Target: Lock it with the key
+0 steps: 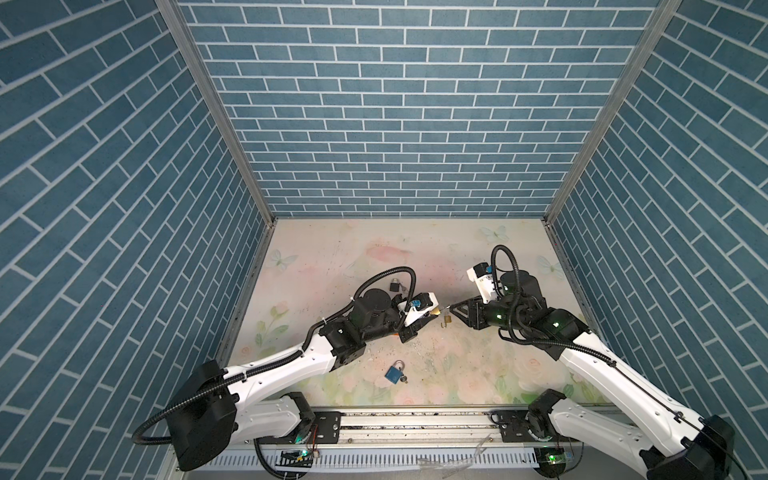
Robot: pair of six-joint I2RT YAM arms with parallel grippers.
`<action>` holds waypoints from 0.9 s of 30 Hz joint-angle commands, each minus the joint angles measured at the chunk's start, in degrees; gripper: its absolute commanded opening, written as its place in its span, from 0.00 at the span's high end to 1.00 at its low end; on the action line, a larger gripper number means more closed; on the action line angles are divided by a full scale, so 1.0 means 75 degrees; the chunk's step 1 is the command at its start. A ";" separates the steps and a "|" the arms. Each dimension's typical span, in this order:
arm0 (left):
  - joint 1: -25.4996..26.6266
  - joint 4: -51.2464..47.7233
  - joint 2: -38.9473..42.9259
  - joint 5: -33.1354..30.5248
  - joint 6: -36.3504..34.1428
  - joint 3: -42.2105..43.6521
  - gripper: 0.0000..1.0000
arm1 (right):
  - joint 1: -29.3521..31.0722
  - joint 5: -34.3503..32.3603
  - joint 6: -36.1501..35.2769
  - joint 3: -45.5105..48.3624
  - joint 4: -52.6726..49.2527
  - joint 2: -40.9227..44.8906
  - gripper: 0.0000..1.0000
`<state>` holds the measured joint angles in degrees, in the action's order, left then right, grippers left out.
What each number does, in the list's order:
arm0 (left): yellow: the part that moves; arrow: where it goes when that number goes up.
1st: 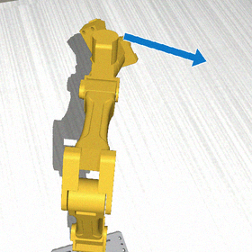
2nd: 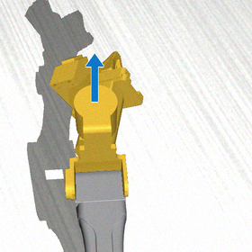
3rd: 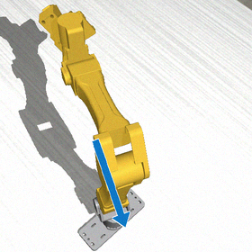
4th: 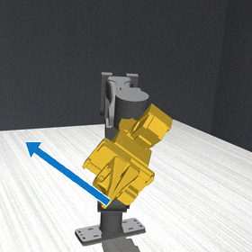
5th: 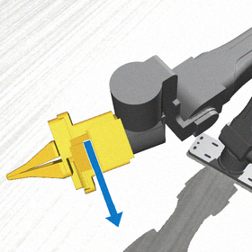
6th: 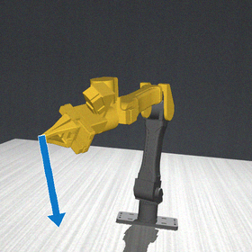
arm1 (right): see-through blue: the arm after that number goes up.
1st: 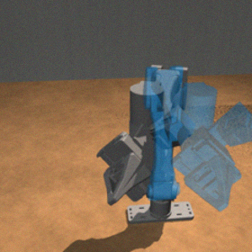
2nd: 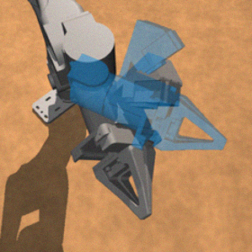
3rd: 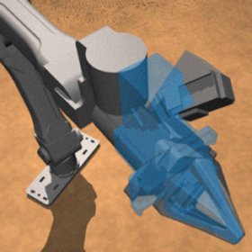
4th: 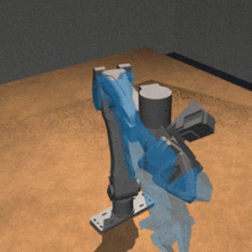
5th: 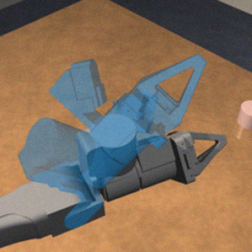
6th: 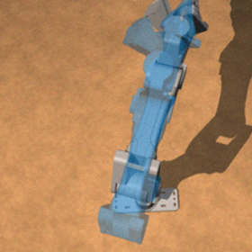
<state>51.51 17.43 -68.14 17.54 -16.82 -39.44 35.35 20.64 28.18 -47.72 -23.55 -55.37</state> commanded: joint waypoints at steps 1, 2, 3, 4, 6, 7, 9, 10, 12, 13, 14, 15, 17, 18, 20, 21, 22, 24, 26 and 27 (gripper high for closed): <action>-0.0045 0.0167 0.0097 0.0467 -0.0345 0.0026 0.90 | -0.0140 -0.0316 -0.0064 -0.0337 0.0181 0.0005 0.67; -0.0035 0.0157 0.0097 0.0497 -0.0445 0.0050 0.90 | -0.0174 -0.0336 -0.0031 -0.0342 0.0186 0.0042 0.67; -0.0027 0.0152 0.0106 0.0554 -0.0600 0.0087 0.90 | -0.0226 -0.0332 -0.0009 -0.0340 0.0181 0.0070 0.66; -0.0021 0.0173 0.0118 0.0549 -0.0687 0.0132 0.90 | -0.0259 -0.0334 0.0032 -0.0320 0.0155 0.0133 0.65; 0.0000 0.0259 0.0155 0.0464 -0.0781 0.0226 0.90 | -0.0335 -0.0326 0.0147 -0.0271 0.0113 0.0277 0.62; 0.0009 0.0301 0.0164 0.0412 -0.0858 0.0277 0.90 | -0.0381 -0.0324 0.0227 -0.0258 0.0045 0.0360 0.61; 0.0022 0.0348 0.0160 0.0197 -0.0981 0.0338 0.90 | -0.0444 -0.0338 0.0452 -0.0258 -0.0140 0.0488 0.59; 0.0039 0.0319 0.0150 0.0099 -0.1074 0.0355 0.90 | -0.0470 -0.0327 0.0624 -0.0278 -0.0237 0.0562 0.58; 0.0092 0.0278 0.0092 -0.0191 -0.1250 0.0351 0.90 | -0.0486 -0.0176 0.0949 -0.0330 -0.0433 0.0669 0.57; 0.0123 0.0277 0.0048 -0.0388 -0.1312 0.0368 0.90 | -0.0483 -0.0009 0.1126 -0.0350 -0.0511 0.0711 0.56; 0.0140 0.0299 0.0022 -0.0515 -0.1337 0.0366 0.90 | -0.0483 0.0151 0.1288 -0.0340 -0.0555 0.0738 0.56; 0.0161 0.0346 -0.0002 -0.0669 -0.1338 0.0367 0.90 | -0.0483 0.0360 0.1468 -0.0323 -0.0585 0.0768 0.56; 0.0180 0.0459 -0.0056 -0.0840 -0.1309 0.0392 0.90 | -0.0483 0.0756 0.1817 -0.0229 -0.0581 0.0797 0.55; 0.0190 0.0492 -0.0093 -0.0905 -0.1297 0.0384 0.90 | -0.0483 0.1009 0.1986 -0.0142 -0.0504 0.0779 0.55; 0.0219 0.0446 -0.0157 -0.0922 -0.1348 0.0337 0.90 | -0.0483 0.1439 0.2274 0.0078 -0.0258 0.0732 0.55; 0.0245 0.0404 -0.0190 -0.0932 -0.1394 0.0309 0.90 | -0.0483 0.1620 0.2420 0.0183 -0.0094 0.0706 0.55; 0.0265 0.0363 -0.0222 -0.0944 -0.1434 0.0290 0.90 | -0.0480 0.1775 0.2564 0.0292 0.0086 0.0656 0.55; 0.0310 0.0292 -0.0265 -0.0965 -0.1522 0.0245 0.90 | -0.0472 0.2016 0.2771 0.0481 0.0440 0.0565 0.55; 0.0381 0.0248 -0.0274 -0.1032 -0.1620 0.0249 0.90 | -0.0472 0.2151 0.2911 0.0605 0.0730 0.0453 0.55; 0.0398 0.0236 -0.0263 -0.1055 -0.1682 0.0265 0.90 | -0.0472 0.2197 0.2964 0.0652 0.0852 0.0396 0.55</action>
<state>53.84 17.54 -70.13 10.52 -26.83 -36.95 31.92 33.10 46.09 -43.66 -21.41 -51.59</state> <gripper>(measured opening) 0.367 0.453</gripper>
